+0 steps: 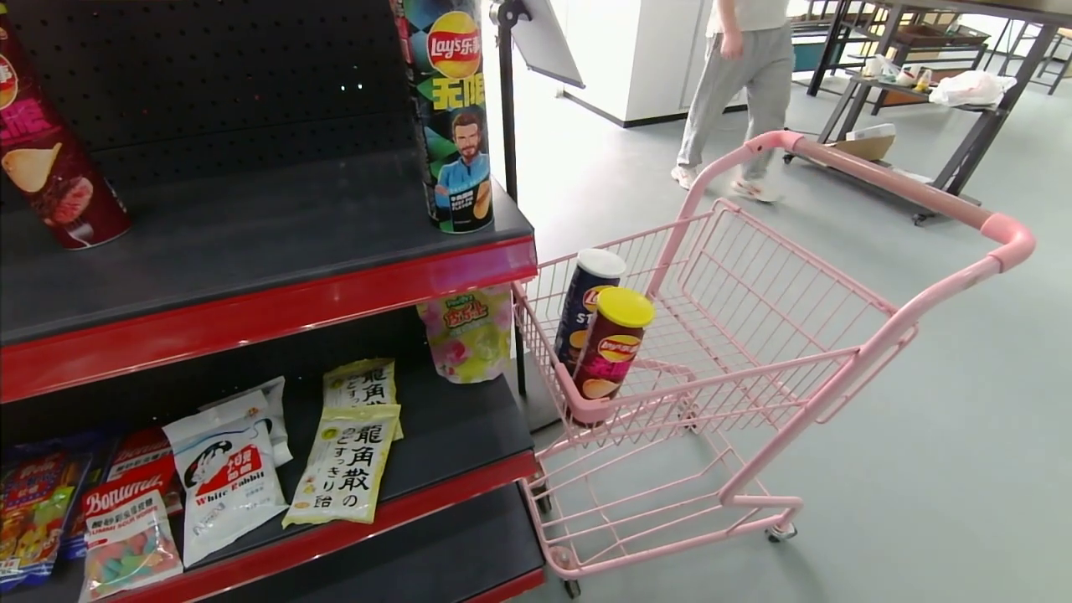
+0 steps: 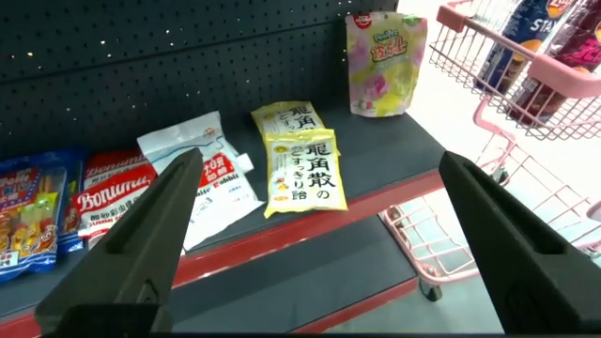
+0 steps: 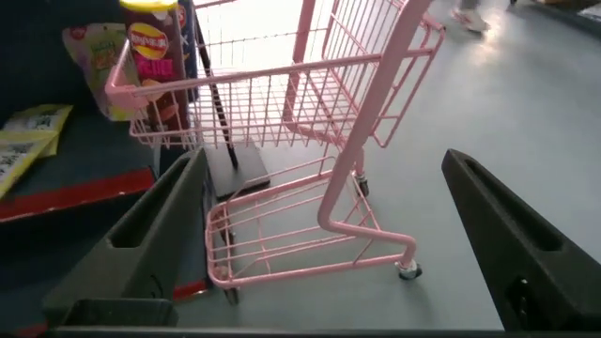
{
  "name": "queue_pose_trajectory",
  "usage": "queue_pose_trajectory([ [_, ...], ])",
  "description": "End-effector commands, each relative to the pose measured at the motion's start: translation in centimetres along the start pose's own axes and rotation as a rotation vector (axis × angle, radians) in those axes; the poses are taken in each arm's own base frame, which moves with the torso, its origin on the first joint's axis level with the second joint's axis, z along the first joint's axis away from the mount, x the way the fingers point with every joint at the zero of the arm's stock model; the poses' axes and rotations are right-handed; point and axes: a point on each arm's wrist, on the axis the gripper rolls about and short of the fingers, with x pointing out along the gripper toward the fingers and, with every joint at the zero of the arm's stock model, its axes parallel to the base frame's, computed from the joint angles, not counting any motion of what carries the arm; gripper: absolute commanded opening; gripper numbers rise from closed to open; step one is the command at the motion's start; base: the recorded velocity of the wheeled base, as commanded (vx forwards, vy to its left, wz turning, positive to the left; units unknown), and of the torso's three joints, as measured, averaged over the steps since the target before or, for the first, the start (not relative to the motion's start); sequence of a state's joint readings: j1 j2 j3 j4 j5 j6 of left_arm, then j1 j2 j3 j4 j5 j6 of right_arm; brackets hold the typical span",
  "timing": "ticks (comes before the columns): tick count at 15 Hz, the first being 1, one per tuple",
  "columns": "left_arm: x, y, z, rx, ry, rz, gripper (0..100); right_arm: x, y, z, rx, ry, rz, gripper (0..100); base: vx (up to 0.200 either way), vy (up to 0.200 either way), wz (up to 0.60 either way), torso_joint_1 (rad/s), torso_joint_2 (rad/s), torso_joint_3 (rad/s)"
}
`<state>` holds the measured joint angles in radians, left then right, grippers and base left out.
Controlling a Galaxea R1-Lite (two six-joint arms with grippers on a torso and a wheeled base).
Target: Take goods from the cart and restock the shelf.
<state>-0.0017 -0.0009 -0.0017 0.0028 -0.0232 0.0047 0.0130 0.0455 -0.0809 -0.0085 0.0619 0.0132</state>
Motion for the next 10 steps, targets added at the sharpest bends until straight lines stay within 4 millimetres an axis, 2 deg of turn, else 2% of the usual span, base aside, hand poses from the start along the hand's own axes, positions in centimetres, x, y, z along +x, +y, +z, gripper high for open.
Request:
queue_pose_trajectory([
  [1, 0.0, 0.0, 0.0, 0.000, 0.001, 0.000, 100, 6.3, 0.2, 13.2, 0.154, 0.083, 0.147, 100, 0.000, 0.000, 0.00, 0.000, 0.00, 0.000],
  [2, 0.0, 0.0, 0.0, 0.001, 0.001, 0.000, 100, 8.7, 0.6, 13.9, 0.110, 0.146, 0.273, 100, 0.000, 0.000, 0.00, 0.000, 0.00, 0.000],
  [3, 0.0, 0.0, 0.0, 0.001, 0.001, 0.000, 100, 9.6, 0.9, 13.8, 0.082, 0.169, 0.312, 100, 0.000, 0.000, 0.00, 0.000, 0.00, 0.000],
  [4, 0.0, 0.0, 0.0, 0.000, 0.001, 0.000, 100, 13.8, 1.7, 13.0, 0.067, 0.230, 0.366, 100, 0.000, 0.000, 0.00, 0.000, 0.00, 0.000],
  [7, 0.0, 0.0, 0.0, 0.001, 0.001, 0.000, 100, 21.7, 3.6, 9.5, 0.084, 0.299, 0.473, 100, 0.000, 0.000, 0.00, 0.000, 0.00, 0.000],
  [10, 0.0, 0.0, 0.0, 0.001, 0.001, 0.000, 100, 25.7, 5.0, 5.6, 0.081, 0.406, 0.552, 100, 0.000, 0.000, 0.00, 0.000, 0.00, 0.000],
])
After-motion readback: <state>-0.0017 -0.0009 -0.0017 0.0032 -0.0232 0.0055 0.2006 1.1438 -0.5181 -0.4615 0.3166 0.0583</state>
